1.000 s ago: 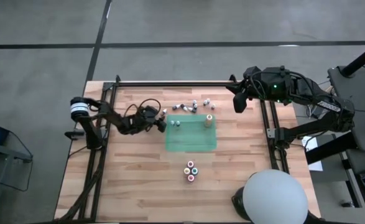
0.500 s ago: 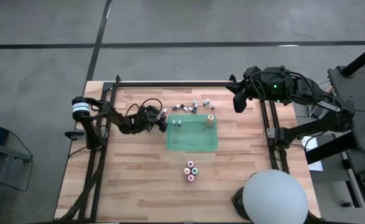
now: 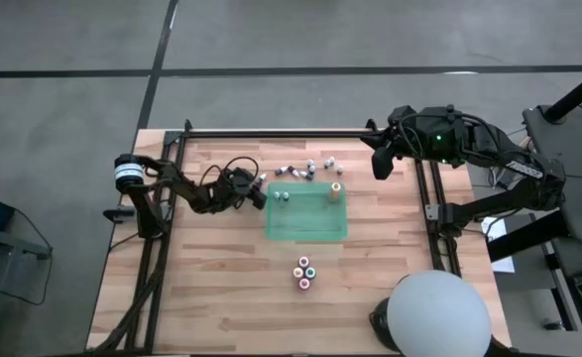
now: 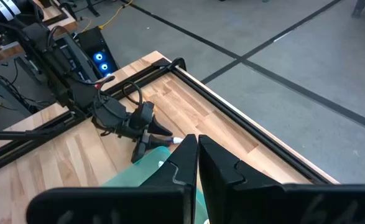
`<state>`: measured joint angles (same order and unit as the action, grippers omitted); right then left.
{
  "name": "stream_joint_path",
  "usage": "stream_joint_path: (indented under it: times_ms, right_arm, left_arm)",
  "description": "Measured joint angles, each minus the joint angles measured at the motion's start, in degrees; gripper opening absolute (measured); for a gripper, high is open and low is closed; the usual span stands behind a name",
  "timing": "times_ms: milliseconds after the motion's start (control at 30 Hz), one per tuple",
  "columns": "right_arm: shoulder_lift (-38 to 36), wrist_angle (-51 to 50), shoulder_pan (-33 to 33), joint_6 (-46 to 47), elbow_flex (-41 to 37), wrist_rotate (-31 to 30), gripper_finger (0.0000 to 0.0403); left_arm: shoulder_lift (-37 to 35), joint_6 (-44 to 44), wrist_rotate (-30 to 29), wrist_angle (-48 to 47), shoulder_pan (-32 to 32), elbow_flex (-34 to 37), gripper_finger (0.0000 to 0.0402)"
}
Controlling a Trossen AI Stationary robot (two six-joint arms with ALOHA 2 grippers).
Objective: Pick & Place food coloring
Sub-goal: Put the red food coloring bottle into the green container
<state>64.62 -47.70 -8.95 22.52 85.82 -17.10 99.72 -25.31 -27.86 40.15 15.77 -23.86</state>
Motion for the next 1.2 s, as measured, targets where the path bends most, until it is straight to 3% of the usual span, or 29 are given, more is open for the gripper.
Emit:
stream_joint_path:
  times_ms: [367, 700, 900, 1200]
  right_arm:
    - [0.0, 0.0, 0.0, 0.0, 0.0, 0.0, 0.0009]
    - [0.0, 0.0, 0.0, 0.0, 0.0, 0.0, 0.0009]
    - [0.0, 0.0, 0.0, 0.0, 0.0, 0.0, 0.0009]
    - [0.0, 0.0, 0.0, 0.0, 0.0, 0.0, 0.0009]
  left_arm:
    - [0.0, 0.0, 0.2, 0.2, 0.0, 0.0, 0.0115]
    - [0.0, -0.1, 0.3, -0.1, 0.1, -0.5, 0.0056]
    - [-0.5, 0.0, 1.0, -0.2, 0.2, -0.6, 0.0054]
    - [-9.1, 9.9, 0.3, -0.5, 0.8, -0.5, 0.0054]
